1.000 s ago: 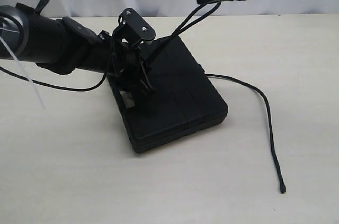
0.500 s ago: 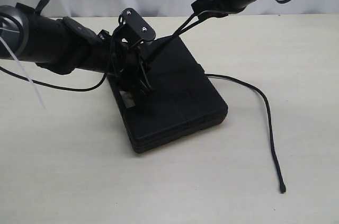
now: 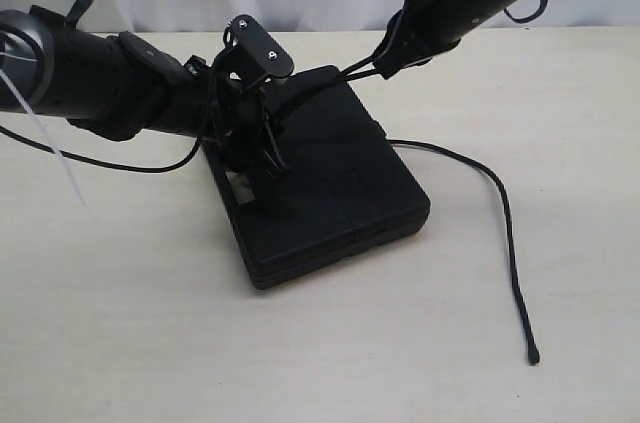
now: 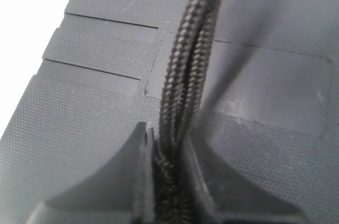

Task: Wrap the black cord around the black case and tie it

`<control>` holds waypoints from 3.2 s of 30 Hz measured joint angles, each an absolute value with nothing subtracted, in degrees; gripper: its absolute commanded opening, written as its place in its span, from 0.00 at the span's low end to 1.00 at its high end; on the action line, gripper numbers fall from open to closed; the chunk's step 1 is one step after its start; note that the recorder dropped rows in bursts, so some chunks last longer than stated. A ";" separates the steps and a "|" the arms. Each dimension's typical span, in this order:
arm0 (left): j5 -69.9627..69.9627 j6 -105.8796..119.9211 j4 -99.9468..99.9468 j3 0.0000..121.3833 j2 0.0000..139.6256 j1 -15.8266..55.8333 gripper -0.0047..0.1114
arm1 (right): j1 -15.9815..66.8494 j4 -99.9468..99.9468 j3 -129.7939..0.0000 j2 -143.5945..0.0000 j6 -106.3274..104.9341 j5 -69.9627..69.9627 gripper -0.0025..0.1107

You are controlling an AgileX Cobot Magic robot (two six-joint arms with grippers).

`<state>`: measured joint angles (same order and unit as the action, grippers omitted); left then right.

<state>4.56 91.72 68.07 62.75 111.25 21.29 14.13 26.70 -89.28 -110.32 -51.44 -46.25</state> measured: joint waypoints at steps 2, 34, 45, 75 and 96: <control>4.52 91.72 68.07 62.75 111.25 21.29 0.04 | 15.18 23.23 -89.28 -110.32 -52.61 -46.39 0.06; 4.42 91.76 63.57 62.75 111.25 21.29 0.04 | 21.43 -3.62 -89.99 -109.63 -69.54 -46.77 0.06; 4.42 91.76 63.34 62.75 111.25 21.29 0.04 | 21.43 -4.79 -89.99 -112.73 -70.73 -46.87 0.06; 4.29 91.76 63.25 62.75 111.25 21.29 0.04 | 21.43 -5.11 -89.99 -112.15 -64.42 -48.91 0.35; 4.09 91.76 63.25 62.75 111.25 21.29 0.04 | 21.43 -2.70 -89.99 -112.91 -67.76 -44.23 0.06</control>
